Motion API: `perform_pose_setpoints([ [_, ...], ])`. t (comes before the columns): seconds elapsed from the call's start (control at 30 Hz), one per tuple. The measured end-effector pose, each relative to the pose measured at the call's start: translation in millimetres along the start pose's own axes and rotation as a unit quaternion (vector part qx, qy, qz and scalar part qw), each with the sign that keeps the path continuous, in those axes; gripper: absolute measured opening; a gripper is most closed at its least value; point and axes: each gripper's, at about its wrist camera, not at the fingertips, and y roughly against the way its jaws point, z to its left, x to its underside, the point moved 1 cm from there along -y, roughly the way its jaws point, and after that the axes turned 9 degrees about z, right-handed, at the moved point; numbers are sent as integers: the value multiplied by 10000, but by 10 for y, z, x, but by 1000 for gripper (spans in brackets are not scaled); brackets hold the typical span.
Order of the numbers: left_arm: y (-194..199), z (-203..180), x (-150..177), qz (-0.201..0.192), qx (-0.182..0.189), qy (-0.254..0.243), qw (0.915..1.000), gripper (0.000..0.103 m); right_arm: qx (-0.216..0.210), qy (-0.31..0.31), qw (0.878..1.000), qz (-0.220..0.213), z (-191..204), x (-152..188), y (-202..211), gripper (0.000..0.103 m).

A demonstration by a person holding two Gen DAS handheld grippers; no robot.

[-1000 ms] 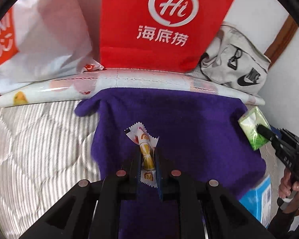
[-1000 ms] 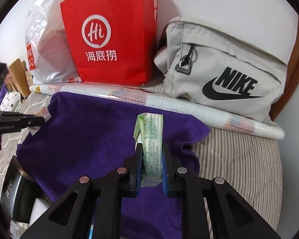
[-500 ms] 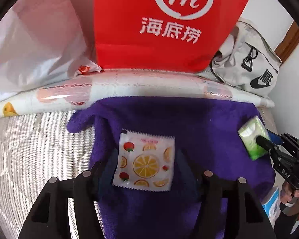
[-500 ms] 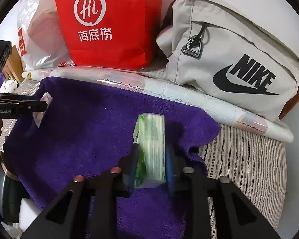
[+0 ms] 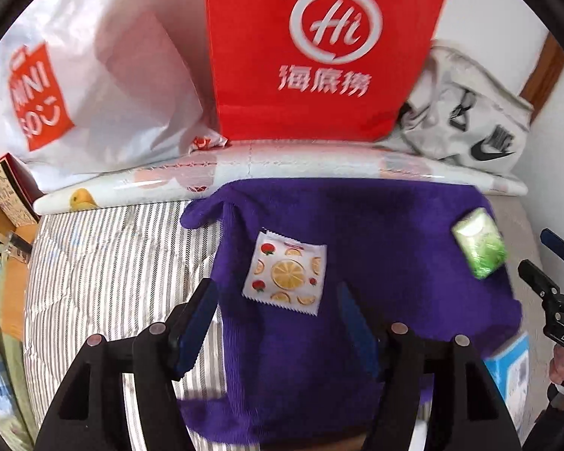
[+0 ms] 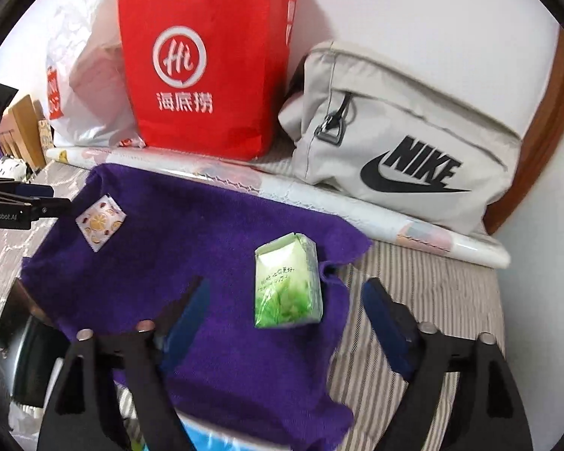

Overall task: Organize soft objects
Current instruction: 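Open the left tool on the purple towel while the right tool releases the green pack beside it, then grasp the white cloth beside the tin box with the left tool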

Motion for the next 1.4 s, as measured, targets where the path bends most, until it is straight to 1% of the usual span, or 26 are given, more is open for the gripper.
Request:
perform_pose_setpoints([
  [0.07, 157, 12, 142, -200, 133, 19, 9997, 65, -45, -4, 10000, -58, 4, 52, 106, 85],
  [0.13, 265, 19, 248, -285, 206, 86, 9993, 65, -136, -48, 9998, -106, 6, 126, 219, 85],
  [0.2, 393, 53, 379, -414, 301, 149, 9986, 65, -337, -169, 9991, -201, -12, 223, 367, 85],
  [0.27, 501, 37, 526, -597, 270, 165, 9977, 65, -584, -238, 9977, -264, -8, 307, 494, 85],
  [0.33, 603, 11, 679, -744, 221, 140, 9969, 65, -648, -316, 9967, -375, 7, 429, 645, 85],
  [0.4, 661, -31, 809, -679, 135, 101, 9975, 65, -502, -340, 9972, -433, 36, 531, 770, 85],
  [0.43, 692, -39, 876, -661, 121, 93, 9977, 65, -486, -303, 9976, -391, 59, 593, 837, 85],
  [0.5, 765, -46, 1026, -686, 158, 105, 9975, 65, -541, -295, 9978, -227, 82, 678, 905, 85],
  [0.6, 854, -99, 1280, -639, 216, 25, 9977, 65, -829, -400, 9958, -10, 117, 857, 1000, 85],
  [0.73, 954, -194, 1611, -698, 235, -191, 9971, 65, -737, -536, 9958, 39, 179, 1095, 1082, 85],
  [0.77, 965, -219, 1699, -702, 221, -266, 9969, 65, -786, -580, 9952, 47, 195, 1160, 1104, 85],
  [0.83, 950, -244, 1879, -653, 230, -380, 9969, 65, -912, -685, 9935, 37, 222, 1303, 1156, 85],
  [0.9, 886, -244, 2060, -543, 315, -453, 9970, 65, -937, -717, 9930, -20, 267, 1437, 1221, 85],
  [1.0, 775, -218, 2242, -415, 443, -440, 9972, 65, -984, -538, 9935, -179, 393, 1617, 1334, 85],
  [1.1, 644, -236, 2387, -294, 568, -490, 9967, 65, -969, -422, 9942, -222, 523, 1767, 1386, 85],
  [1.23, 484, -328, 2484, -286, 533, -723, 9955, 65, -1026, -427, 9937, -177, 606, 1951, 1395, 85],
  [1.33, 433, -390, 2481, -412, 598, -882, 9935, 65, -1020, -423, 9938, -94, 643, 2090, 1386, 85],
  [1.4, 402, -429, 2495, -357, 621, -1063, 9918, 63, -1024, -393, 9939, -77, 670, 2154, 1382, 85],
])
